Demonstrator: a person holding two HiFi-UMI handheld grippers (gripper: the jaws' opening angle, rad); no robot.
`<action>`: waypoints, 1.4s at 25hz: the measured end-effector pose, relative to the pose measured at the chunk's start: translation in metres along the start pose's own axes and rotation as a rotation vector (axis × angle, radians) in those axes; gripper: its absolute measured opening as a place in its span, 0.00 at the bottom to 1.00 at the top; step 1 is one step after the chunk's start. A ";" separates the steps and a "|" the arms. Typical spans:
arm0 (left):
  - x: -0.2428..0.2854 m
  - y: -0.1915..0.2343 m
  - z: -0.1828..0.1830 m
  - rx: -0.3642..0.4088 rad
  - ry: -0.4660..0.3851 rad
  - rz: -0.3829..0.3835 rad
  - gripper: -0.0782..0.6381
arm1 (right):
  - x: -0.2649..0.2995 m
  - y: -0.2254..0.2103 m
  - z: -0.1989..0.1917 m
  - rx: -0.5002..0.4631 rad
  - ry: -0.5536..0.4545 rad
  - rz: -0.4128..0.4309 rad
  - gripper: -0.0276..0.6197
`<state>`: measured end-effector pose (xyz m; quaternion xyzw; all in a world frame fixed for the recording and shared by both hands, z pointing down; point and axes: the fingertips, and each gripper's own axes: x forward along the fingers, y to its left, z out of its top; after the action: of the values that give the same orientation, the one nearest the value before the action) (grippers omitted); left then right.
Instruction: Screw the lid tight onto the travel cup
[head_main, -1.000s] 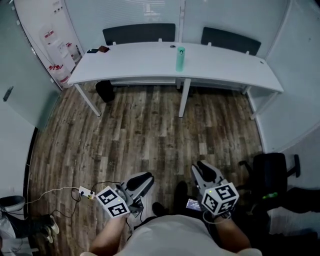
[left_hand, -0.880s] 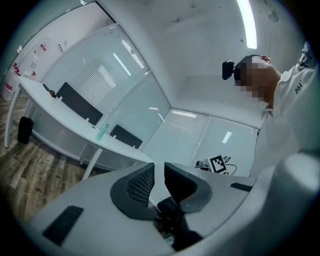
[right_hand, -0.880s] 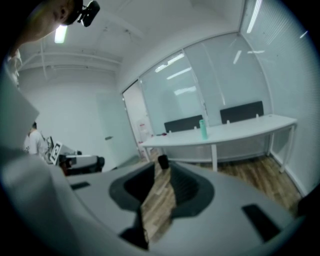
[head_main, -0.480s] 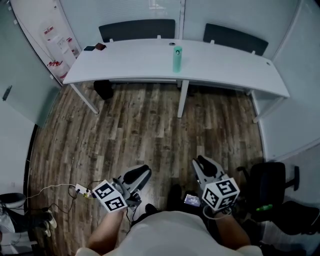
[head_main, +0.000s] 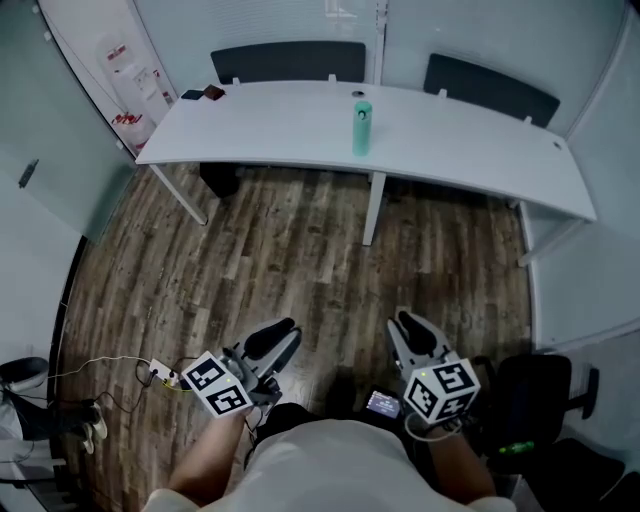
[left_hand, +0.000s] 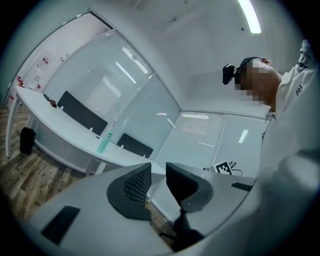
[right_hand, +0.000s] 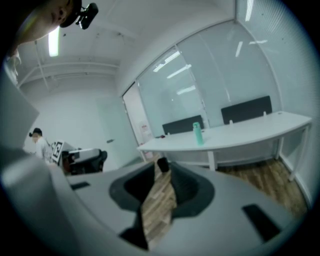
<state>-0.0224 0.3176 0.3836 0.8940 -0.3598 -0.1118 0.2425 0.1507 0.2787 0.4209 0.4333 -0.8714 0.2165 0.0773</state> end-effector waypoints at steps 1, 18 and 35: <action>0.005 0.002 0.000 -0.002 -0.001 0.004 0.25 | 0.001 -0.004 0.001 -0.006 0.001 0.006 0.21; 0.058 0.046 0.006 -0.009 0.056 -0.057 0.27 | 0.051 -0.028 0.011 0.006 0.026 -0.007 0.21; 0.118 0.164 0.086 0.022 0.096 -0.162 0.30 | 0.171 -0.038 0.078 0.005 -0.016 -0.100 0.21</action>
<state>-0.0665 0.1027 0.3912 0.9270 -0.2756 -0.0843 0.2399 0.0803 0.1010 0.4183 0.4784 -0.8486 0.2109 0.0799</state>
